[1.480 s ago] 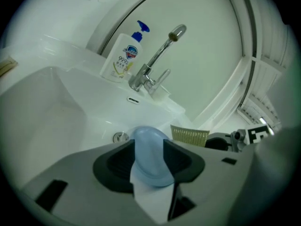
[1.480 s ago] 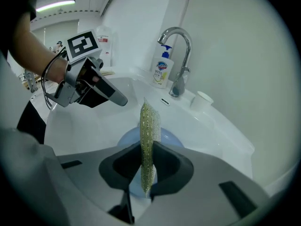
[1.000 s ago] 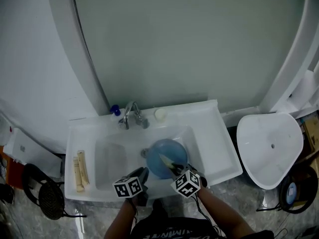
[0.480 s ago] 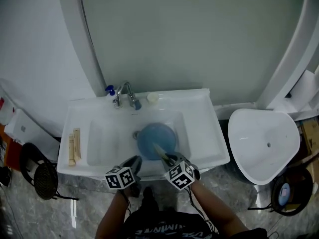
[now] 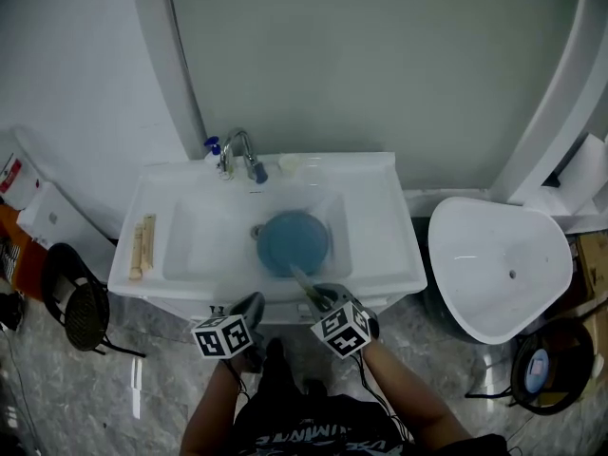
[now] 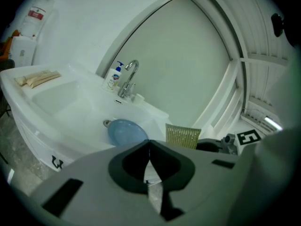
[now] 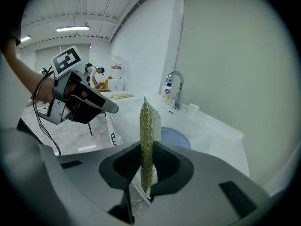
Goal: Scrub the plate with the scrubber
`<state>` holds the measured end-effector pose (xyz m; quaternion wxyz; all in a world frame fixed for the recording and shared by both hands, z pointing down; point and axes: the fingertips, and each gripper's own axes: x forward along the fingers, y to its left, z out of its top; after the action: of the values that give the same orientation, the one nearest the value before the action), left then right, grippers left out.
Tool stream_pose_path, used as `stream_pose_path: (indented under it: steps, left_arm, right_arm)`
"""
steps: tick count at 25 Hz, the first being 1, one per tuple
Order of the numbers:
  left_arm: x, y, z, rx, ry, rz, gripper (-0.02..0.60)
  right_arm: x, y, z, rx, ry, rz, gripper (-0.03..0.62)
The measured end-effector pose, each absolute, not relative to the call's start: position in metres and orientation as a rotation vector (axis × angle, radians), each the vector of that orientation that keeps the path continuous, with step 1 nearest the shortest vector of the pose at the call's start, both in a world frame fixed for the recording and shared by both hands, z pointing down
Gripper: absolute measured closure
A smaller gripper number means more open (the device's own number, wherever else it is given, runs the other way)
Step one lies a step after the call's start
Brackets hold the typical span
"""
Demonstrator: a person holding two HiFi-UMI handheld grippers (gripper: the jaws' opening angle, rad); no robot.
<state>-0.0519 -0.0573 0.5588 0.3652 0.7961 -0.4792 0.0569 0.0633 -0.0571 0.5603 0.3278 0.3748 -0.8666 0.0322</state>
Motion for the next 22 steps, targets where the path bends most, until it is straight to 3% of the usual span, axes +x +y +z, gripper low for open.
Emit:
stream_pose_path:
  steps: [22]
  left_arm:
    - [-0.057,-0.006,0.527,2.151,-1.263,0.087,0.562]
  right_arm:
    - [0.072,-0.022,0.552,1.1,-2.306,0.115,0.523]
